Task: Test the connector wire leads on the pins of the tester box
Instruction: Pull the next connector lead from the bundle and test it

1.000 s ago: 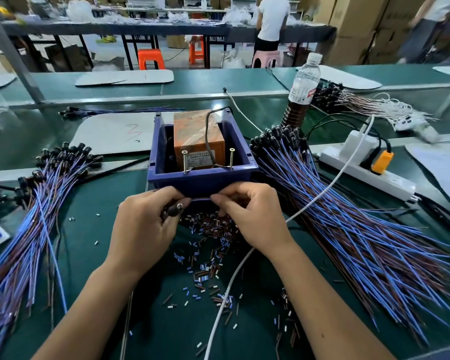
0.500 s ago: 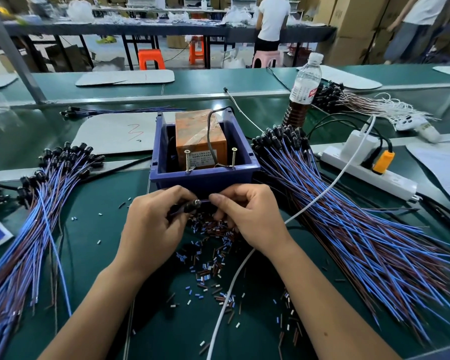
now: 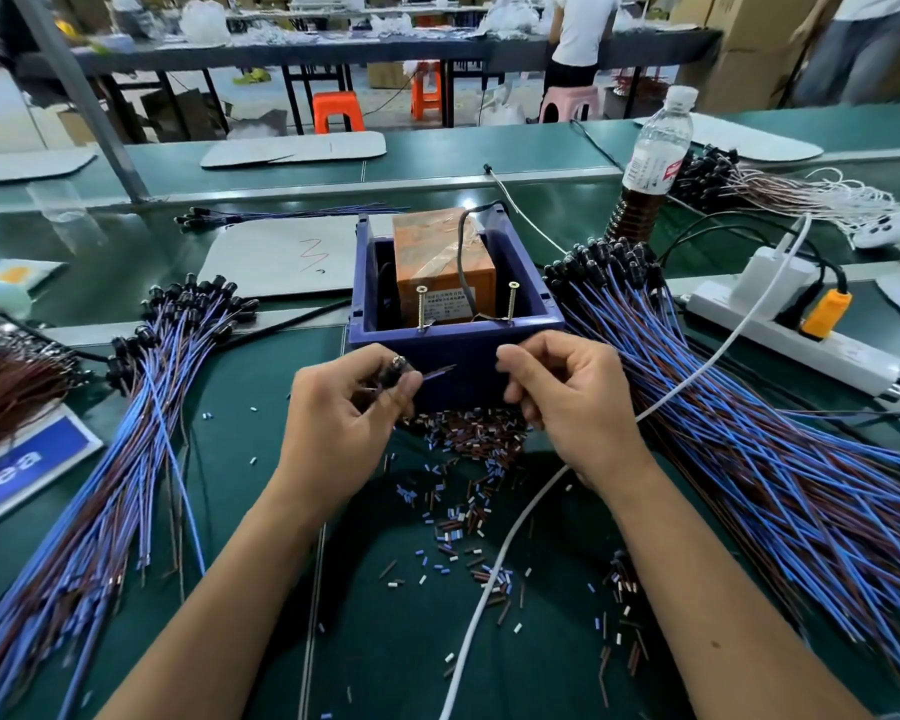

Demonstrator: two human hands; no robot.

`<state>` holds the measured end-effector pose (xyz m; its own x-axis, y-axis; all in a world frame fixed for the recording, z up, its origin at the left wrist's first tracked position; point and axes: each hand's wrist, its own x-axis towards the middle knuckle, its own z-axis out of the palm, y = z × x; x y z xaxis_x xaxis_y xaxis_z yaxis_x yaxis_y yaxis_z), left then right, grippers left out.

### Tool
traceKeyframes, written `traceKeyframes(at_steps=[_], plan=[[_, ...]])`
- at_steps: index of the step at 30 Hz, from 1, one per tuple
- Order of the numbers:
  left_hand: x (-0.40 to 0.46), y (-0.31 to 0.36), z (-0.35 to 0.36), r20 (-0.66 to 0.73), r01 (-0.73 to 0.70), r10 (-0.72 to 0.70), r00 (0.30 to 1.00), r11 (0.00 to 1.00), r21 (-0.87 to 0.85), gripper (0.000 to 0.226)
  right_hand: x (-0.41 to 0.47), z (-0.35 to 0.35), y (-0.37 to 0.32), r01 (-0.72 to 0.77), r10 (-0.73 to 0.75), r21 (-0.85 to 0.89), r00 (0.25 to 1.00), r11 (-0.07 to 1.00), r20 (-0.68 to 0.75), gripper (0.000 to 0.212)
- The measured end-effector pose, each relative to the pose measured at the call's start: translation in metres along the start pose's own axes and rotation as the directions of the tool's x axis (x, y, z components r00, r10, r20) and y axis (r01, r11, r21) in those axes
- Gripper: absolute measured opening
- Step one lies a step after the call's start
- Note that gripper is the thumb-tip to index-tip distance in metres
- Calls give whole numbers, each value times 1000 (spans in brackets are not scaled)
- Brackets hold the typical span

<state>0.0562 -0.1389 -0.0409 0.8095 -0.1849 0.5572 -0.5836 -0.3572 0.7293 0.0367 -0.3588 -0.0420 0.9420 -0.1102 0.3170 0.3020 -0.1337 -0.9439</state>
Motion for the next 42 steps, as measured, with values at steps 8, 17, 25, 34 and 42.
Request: traceKeyframes(at_steps=[8, 17, 25, 34, 42], plan=[[-6, 10, 17, -97, -17, 5, 995, 992, -121, 16, -9, 22, -2, 47, -51, 53, 996, 997, 75, 6], [-10, 14, 26, -88, 1, -20, 996, 978, -209, 12, -14, 35, -7, -92, 85, 364, 996, 927, 35, 20], [-10, 17, 23, -395, -43, 21, 918, 998, -47, 7, -12, 28, -12, 123, -107, 241, 991, 963, -78, 13], [-9, 13, 26, -384, -16, -2, 923, 999, -45, 13, -8, 15, -6, 311, -488, -424, 767, 850, -416, 15], [-11, 12, 28, -358, 0, -34, 933, 995, -95, 15, -9, 18, -9, 331, -547, -515, 759, 791, -354, 18]])
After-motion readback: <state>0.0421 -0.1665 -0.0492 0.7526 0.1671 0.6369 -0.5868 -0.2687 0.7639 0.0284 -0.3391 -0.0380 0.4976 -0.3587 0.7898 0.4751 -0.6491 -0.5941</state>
